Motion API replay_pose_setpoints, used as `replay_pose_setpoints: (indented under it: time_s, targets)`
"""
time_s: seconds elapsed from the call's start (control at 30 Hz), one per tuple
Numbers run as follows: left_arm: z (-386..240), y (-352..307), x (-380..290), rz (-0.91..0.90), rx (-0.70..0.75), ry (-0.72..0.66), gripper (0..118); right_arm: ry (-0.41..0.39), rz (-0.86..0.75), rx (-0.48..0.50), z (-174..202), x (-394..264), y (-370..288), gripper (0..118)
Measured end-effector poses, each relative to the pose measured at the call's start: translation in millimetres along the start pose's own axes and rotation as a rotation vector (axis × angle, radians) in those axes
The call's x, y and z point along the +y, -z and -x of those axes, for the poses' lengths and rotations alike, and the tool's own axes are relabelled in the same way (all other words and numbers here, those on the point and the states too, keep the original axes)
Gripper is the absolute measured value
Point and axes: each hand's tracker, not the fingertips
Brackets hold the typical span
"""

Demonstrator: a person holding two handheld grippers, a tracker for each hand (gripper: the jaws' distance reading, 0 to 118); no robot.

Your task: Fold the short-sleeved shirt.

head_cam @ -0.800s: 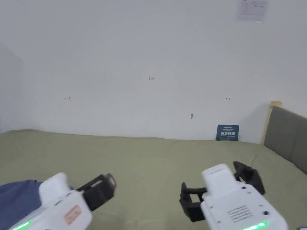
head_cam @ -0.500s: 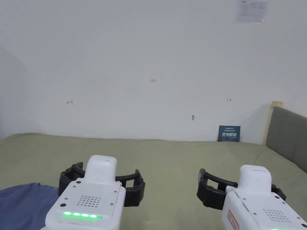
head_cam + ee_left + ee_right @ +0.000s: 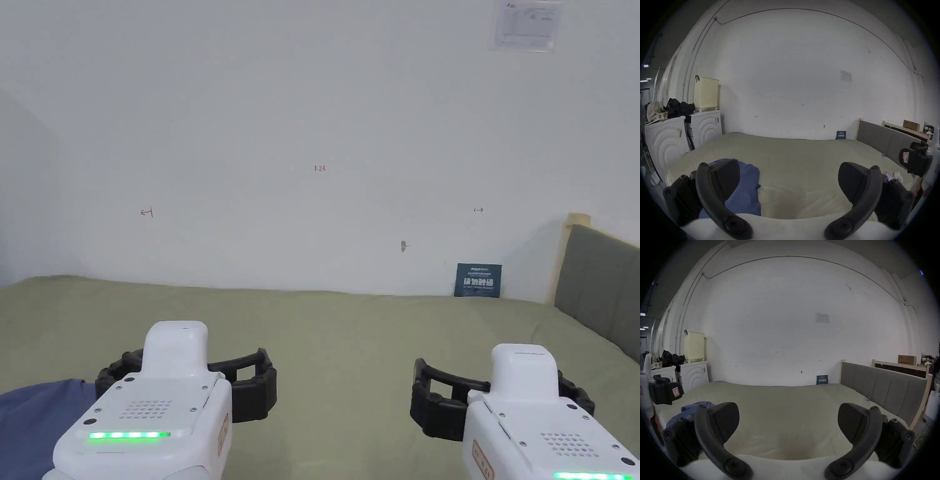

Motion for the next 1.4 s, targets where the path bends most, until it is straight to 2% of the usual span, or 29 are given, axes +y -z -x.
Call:
replay_pose_setpoints:
  time_s: [0.67,1.13,1.27,1.4]
  targets:
    - [-7.3,-4.3,-3.0,-0.003,-0.014,0.016,118,-0.027,0.025,0.004,1.6,-5.7,0.2,118]
    - [-4.7,-5.2,-3.8,-0.006,0.000,0.032,118,-0.032,0.025,-0.021,3.7,-5.3,0.6,118]
    - [-5.8,-5.8,-3.6,-0.013,0.008,0.041,118,-0.070,0.019,-0.057,5.2,-5.5,1.4,118]
    - [-5.3,-4.0,-1.9,-0.006,0.015,0.046,118,-0.058,0.030,-0.049,4.3,-3.3,1.5,117]
